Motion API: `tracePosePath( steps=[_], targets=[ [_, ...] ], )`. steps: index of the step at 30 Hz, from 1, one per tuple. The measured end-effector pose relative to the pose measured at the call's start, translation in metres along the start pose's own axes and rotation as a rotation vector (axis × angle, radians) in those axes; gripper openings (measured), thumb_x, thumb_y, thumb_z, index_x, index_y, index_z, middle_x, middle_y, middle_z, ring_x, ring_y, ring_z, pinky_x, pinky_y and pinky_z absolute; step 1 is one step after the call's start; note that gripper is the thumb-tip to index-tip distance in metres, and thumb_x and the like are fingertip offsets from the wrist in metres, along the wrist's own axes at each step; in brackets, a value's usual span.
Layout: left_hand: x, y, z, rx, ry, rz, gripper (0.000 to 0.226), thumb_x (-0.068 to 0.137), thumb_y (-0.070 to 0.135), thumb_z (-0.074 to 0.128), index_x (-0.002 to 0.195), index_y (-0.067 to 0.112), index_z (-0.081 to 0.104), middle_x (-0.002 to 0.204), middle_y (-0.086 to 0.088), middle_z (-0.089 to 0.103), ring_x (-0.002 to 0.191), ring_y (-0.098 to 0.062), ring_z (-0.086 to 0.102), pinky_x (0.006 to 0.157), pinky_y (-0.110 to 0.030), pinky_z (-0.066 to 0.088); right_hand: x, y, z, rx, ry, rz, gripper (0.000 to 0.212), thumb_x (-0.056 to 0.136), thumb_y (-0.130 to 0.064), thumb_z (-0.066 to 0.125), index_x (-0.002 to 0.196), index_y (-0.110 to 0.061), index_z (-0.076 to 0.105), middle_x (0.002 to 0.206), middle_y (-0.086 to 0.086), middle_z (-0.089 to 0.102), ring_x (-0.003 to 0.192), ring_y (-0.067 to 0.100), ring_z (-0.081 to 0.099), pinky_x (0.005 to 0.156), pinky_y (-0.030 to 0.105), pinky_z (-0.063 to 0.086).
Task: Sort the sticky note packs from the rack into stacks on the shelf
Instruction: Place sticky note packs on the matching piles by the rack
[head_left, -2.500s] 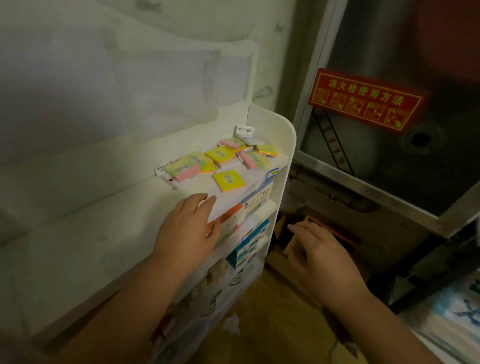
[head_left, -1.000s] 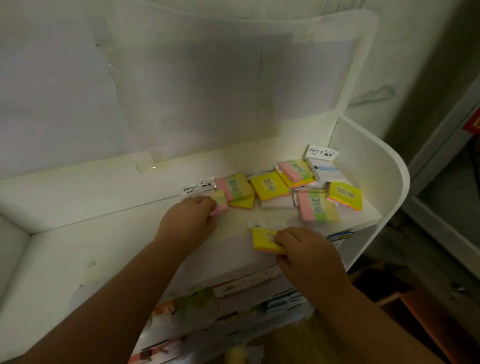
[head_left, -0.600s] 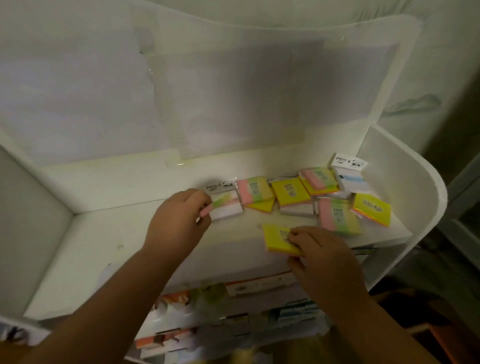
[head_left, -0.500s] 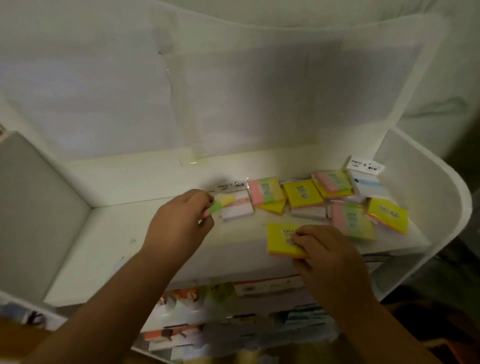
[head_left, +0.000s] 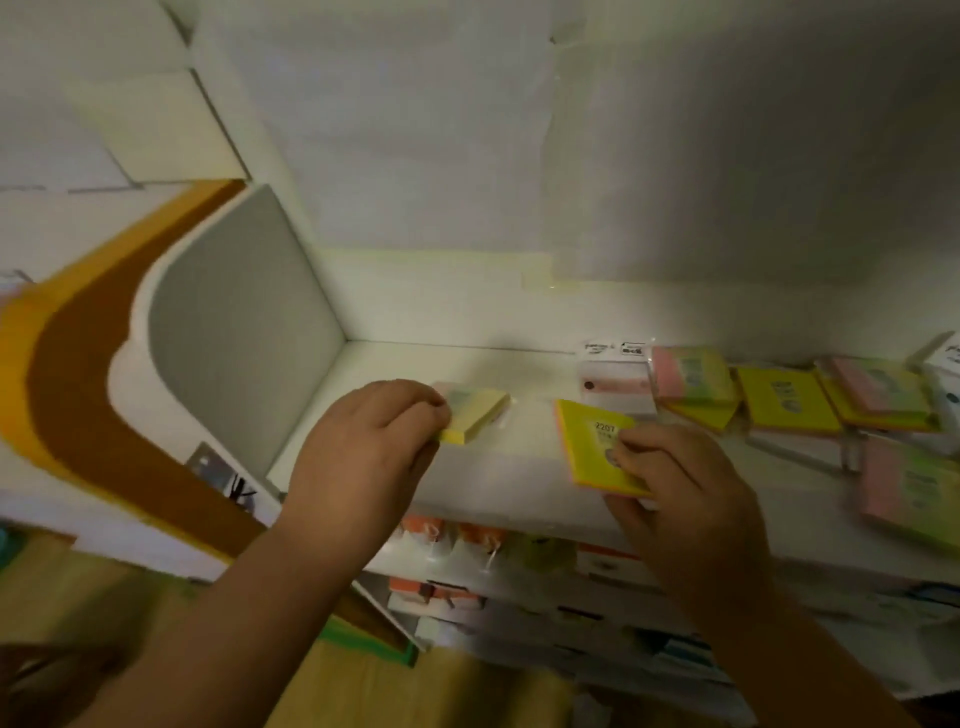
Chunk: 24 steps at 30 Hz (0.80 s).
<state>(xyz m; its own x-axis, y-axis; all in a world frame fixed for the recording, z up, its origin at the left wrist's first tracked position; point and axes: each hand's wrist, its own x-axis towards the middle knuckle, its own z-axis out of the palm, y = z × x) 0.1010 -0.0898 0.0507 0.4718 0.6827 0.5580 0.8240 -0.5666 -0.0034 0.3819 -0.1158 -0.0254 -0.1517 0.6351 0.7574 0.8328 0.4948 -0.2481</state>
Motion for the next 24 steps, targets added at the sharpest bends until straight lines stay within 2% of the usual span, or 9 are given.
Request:
tracePosePath(
  steps=[3, 6, 12, 16, 18, 21, 24],
  targets=[
    [-0.019, -0.016, -0.018, -0.006, 0.073, -0.048, 0.015, 0.09, 0.017, 0.065, 0.103, 0.011, 0.071, 0.104, -0.008, 0.067, 0.094, -0.023, 0.061, 0.08, -0.035, 0.051, 0.012, -0.02, 0.017, 0.018, 0.001, -0.043, 0.02, 0.086, -0.015, 0.07, 0.099, 0.0, 0.073, 0.105, 0.015, 0.068, 0.095, 0.033, 0.062, 0.085, 0.037, 0.05],
    [-0.034, -0.026, -0.044, -0.057, 0.193, -0.13, 0.019, 0.096, 0.021, 0.059, 0.106, 0.011, 0.072, 0.104, -0.008, 0.068, 0.093, -0.022, 0.062, 0.078, -0.036, 0.052, 0.027, -0.05, 0.028, 0.021, 0.033, -0.053, 0.023, 0.09, -0.016, 0.058, 0.1, -0.001, 0.072, 0.101, 0.017, 0.068, 0.092, 0.031, 0.058, 0.083, 0.037, 0.046],
    [-0.072, -0.071, -0.112, -0.004, 0.381, -0.104, 0.019, 0.091, 0.007, 0.065, 0.108, 0.002, 0.072, 0.11, -0.012, 0.068, 0.098, -0.028, 0.065, 0.079, -0.045, 0.053, 0.063, -0.136, 0.044, 0.165, 0.128, -0.096, 0.019, 0.087, -0.014, 0.065, 0.095, 0.003, 0.071, 0.103, 0.016, 0.07, 0.097, 0.028, 0.063, 0.096, 0.023, 0.044],
    [-0.127, -0.127, -0.159, 0.058, 0.493, -0.108, 0.021, 0.089, 0.005, 0.069, 0.11, 0.006, 0.068, 0.11, -0.013, 0.067, 0.1, -0.029, 0.065, 0.079, -0.047, 0.053, 0.087, -0.215, 0.071, 0.228, 0.182, -0.182, 0.016, 0.084, -0.009, 0.069, 0.091, 0.006, 0.072, 0.099, 0.016, 0.07, 0.088, 0.03, 0.068, 0.081, 0.034, 0.055],
    [-0.161, -0.158, -0.179, 0.117, 0.516, -0.149, 0.022, 0.09, 0.006, 0.068, 0.112, 0.007, 0.065, 0.107, -0.015, 0.068, 0.098, -0.029, 0.065, 0.076, -0.048, 0.053, 0.096, -0.257, 0.086, 0.26, 0.189, -0.245, 0.016, 0.087, -0.011, 0.068, 0.091, 0.004, 0.072, 0.098, 0.017, 0.069, 0.088, 0.032, 0.066, 0.082, 0.036, 0.053],
    [-0.213, -0.204, -0.202, 0.213, 0.495, -0.261, 0.017, 0.091, 0.005, 0.066, 0.106, 0.002, 0.072, 0.101, -0.016, 0.07, 0.093, -0.028, 0.062, 0.075, -0.047, 0.051, 0.106, -0.322, 0.11, 0.329, 0.144, -0.371, 0.018, 0.09, -0.016, 0.068, 0.1, -0.001, 0.066, 0.105, 0.014, 0.065, 0.096, 0.028, 0.061, 0.09, 0.03, 0.048],
    [-0.263, -0.248, -0.219, 0.245, 0.432, -0.348, 0.013, 0.089, 0.007, 0.068, 0.101, 0.004, 0.074, 0.103, -0.012, 0.071, 0.094, -0.03, 0.064, 0.079, -0.046, 0.048, 0.112, -0.382, 0.146, 0.37, 0.152, -0.421, 0.025, 0.083, -0.005, 0.071, 0.104, -0.009, 0.059, 0.103, 0.012, 0.065, 0.094, 0.027, 0.061, 0.089, 0.028, 0.049]
  ],
)
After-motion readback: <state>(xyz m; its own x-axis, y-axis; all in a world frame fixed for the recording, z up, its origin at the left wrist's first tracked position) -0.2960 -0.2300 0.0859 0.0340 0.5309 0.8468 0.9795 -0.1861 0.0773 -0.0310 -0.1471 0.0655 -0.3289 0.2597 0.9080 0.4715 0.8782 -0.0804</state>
